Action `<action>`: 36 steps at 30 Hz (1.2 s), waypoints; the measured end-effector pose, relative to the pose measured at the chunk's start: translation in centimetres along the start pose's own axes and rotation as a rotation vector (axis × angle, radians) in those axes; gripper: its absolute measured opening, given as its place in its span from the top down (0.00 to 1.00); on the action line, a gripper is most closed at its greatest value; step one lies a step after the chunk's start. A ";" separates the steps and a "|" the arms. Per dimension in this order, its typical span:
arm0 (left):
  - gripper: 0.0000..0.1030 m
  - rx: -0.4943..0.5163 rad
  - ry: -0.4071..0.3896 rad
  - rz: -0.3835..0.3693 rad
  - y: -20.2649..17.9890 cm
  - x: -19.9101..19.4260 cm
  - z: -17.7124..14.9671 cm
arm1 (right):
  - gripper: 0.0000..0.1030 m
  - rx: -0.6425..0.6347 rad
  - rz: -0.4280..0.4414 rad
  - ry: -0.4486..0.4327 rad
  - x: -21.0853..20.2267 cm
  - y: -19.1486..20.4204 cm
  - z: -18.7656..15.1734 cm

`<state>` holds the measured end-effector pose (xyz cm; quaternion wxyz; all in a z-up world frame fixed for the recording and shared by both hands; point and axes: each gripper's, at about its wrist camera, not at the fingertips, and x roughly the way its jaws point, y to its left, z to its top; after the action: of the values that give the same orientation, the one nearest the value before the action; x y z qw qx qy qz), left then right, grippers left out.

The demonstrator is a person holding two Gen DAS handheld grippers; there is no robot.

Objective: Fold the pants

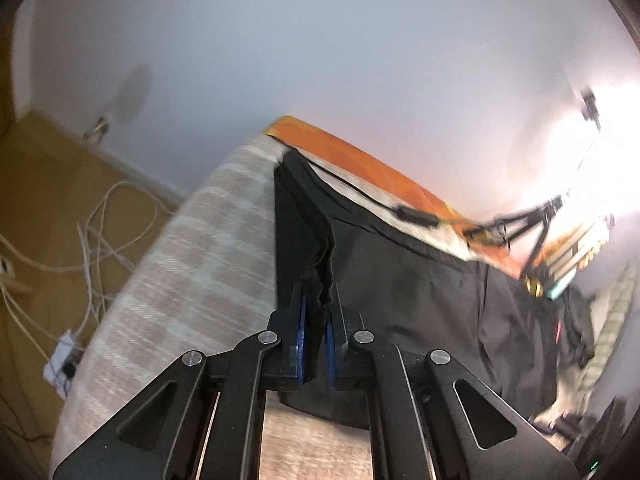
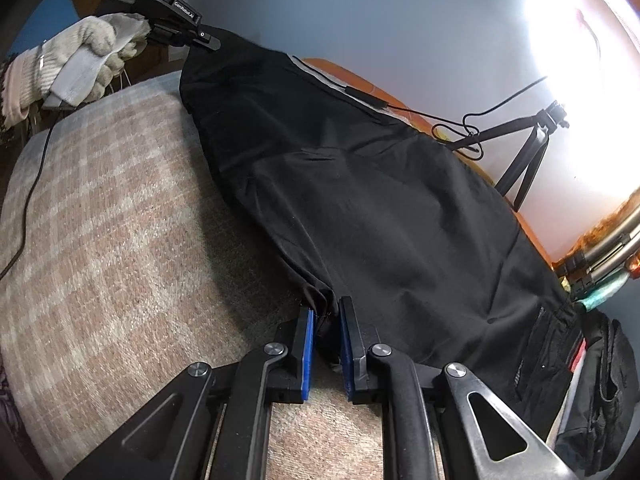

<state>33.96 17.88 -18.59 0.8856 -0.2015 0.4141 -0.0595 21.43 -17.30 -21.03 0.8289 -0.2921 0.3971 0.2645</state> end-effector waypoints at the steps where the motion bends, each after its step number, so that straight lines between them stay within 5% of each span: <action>1: 0.94 0.033 0.003 0.003 -0.8 0.1 -0.2 | 0.90 0.006 0.007 0.001 0.1 -0.1 0.0; 11: 0.94 0.249 0.065 0.052 -4.7 2.8 -2.7 | 0.76 0.117 0.125 -0.005 -0.5 -1.7 0.0; 19: 0.94 0.327 0.067 0.023 -6.5 2.7 -3.9 | 0.29 0.297 0.208 -0.110 -3.1 -4.5 2.0; 23: 0.94 0.306 0.065 -0.010 -6.3 2.2 -3.7 | 0.26 0.424 0.226 -0.126 -1.8 -7.1 4.5; 36: 0.94 0.301 0.059 -0.122 -8.7 1.6 -3.8 | 0.26 0.768 0.601 -0.111 10.0 -8.8 15.3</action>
<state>32.59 8.31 -18.35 0.8881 -0.0895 0.4132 -0.1804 40.53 -10.65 -18.88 0.7836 0.1769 0.4880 0.3414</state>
